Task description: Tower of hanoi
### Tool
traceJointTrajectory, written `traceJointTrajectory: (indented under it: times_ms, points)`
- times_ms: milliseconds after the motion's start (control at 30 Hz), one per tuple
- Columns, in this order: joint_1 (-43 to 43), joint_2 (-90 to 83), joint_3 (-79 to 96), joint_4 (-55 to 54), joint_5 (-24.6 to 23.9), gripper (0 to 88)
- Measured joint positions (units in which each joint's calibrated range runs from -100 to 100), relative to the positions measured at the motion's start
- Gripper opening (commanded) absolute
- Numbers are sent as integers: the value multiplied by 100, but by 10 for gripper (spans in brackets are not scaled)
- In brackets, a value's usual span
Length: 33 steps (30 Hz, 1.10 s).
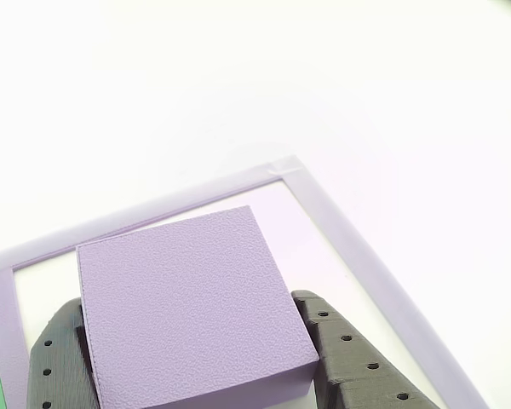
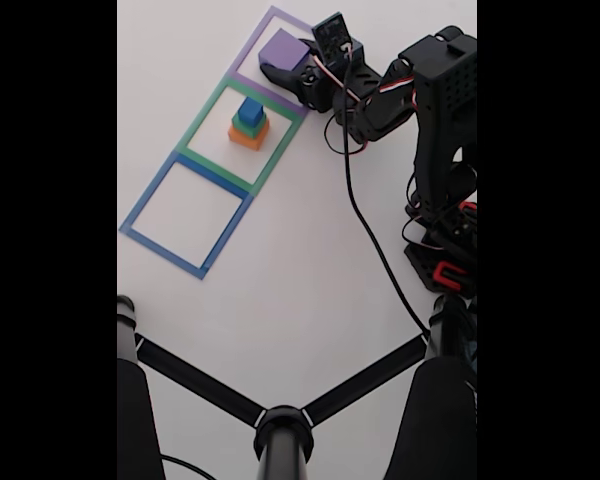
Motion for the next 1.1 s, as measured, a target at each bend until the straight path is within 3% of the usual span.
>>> traceJointTrajectory:
  times_ms: [300,533,767,1100]
  points:
    - [0,-371,409,48,0,197]
    - [16,-1553,766,1116,0,200]
    - [221,-3090,505,3250,0,207]
    - [278,-4897,-1253,7384,0,214]
